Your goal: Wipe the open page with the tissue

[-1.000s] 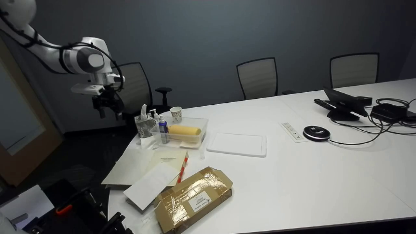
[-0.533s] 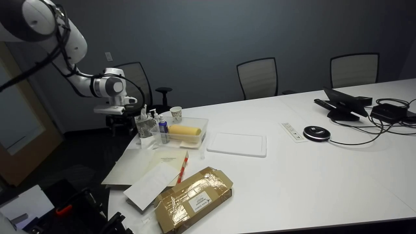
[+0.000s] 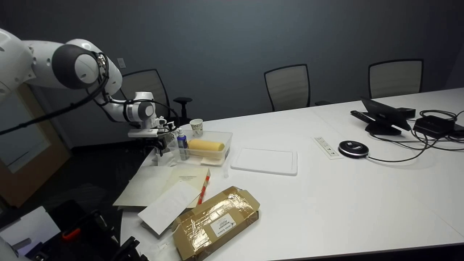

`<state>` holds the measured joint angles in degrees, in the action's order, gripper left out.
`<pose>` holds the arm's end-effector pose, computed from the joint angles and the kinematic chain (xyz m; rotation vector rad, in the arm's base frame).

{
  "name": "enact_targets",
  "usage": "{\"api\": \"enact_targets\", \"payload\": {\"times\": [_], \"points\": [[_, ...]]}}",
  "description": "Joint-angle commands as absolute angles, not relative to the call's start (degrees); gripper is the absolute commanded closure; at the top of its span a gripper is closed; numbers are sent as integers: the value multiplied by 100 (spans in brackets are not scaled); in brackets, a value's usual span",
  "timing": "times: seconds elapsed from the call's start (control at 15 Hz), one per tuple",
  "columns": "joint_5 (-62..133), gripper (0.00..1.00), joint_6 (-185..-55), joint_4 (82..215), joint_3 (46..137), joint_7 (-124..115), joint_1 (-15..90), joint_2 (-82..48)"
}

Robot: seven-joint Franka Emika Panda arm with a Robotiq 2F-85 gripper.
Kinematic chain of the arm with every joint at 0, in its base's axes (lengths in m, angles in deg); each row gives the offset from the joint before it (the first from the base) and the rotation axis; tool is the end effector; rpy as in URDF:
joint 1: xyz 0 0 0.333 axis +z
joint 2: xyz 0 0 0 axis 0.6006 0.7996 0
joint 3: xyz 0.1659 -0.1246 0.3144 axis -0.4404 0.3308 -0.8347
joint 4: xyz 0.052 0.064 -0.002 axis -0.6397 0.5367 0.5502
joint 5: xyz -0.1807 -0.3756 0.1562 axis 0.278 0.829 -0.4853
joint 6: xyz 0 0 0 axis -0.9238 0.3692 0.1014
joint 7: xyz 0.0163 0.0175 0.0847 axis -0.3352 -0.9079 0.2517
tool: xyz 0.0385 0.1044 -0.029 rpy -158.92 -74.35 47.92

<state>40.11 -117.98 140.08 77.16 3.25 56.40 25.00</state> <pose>0.6776 0.3597 0.0444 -2.9592 -0.9284 0.2550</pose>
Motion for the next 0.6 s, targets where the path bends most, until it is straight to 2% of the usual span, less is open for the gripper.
{"api": "enact_targets", "payload": {"times": [0.0,0.53], "points": [[4290,0,-11237,12732,7931,581,5844,3187],[4213,0,-10624,11458,7766,905,6014,3970]]}}
